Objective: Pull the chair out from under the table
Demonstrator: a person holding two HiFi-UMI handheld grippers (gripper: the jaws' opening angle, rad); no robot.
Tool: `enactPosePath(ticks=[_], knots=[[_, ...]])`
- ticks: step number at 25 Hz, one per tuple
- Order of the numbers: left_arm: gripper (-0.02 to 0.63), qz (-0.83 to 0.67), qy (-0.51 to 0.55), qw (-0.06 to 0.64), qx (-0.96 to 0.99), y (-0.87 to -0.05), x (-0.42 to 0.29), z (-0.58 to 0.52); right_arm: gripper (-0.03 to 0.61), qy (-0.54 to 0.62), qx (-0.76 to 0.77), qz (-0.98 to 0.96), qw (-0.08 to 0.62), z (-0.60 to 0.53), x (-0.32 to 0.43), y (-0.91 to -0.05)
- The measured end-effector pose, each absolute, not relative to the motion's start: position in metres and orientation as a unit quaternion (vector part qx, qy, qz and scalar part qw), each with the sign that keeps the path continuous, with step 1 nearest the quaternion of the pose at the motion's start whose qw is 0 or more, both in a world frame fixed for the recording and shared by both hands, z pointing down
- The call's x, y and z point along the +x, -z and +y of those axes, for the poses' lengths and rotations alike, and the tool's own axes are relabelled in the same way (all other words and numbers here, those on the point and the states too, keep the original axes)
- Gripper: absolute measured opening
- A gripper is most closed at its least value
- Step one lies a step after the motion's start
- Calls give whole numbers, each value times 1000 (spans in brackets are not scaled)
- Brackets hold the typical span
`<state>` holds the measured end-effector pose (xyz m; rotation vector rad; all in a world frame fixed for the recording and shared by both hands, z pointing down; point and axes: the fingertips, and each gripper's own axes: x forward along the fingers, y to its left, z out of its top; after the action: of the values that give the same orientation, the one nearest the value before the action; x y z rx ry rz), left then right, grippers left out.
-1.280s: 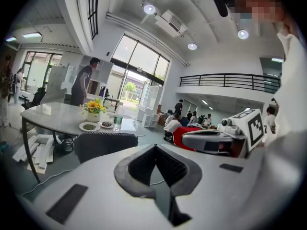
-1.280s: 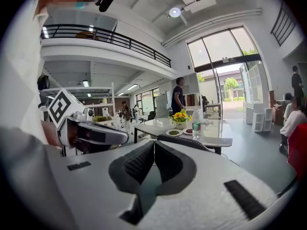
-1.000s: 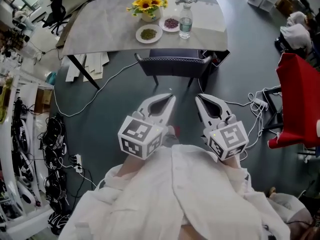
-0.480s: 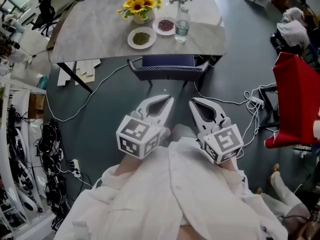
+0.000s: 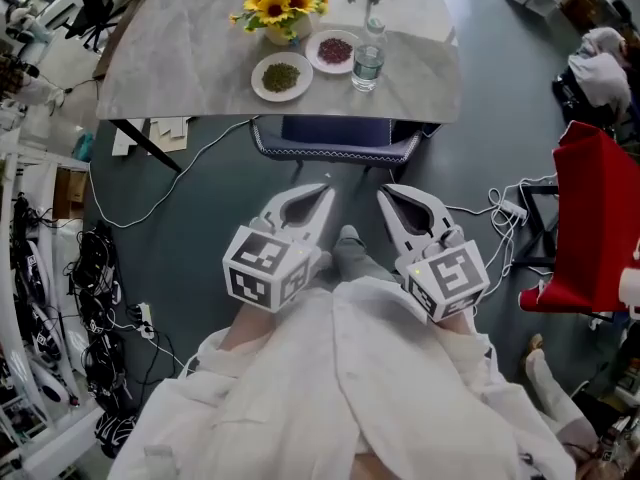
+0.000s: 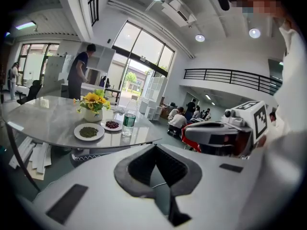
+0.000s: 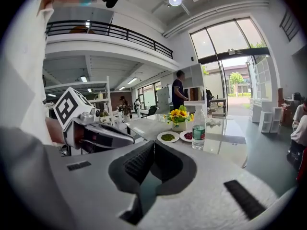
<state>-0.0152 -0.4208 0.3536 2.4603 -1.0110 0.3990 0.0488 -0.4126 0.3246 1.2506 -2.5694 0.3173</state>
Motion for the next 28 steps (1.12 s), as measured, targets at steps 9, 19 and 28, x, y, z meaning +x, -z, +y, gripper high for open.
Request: enactPosePath(ticks=[9, 19, 28], knots=[[15, -372, -169, 211, 888, -365, -9, -458, 5, -119, 420, -886, 159, -443, 62, -345], [15, -349, -211, 209, 889, -391, 2, -487, 5, -112, 395, -889, 201, -472, 63, -370], [17, -324, -235, 176, 900, -406, 4, -508, 6, -112, 368, -895, 227, -491, 57, -383]])
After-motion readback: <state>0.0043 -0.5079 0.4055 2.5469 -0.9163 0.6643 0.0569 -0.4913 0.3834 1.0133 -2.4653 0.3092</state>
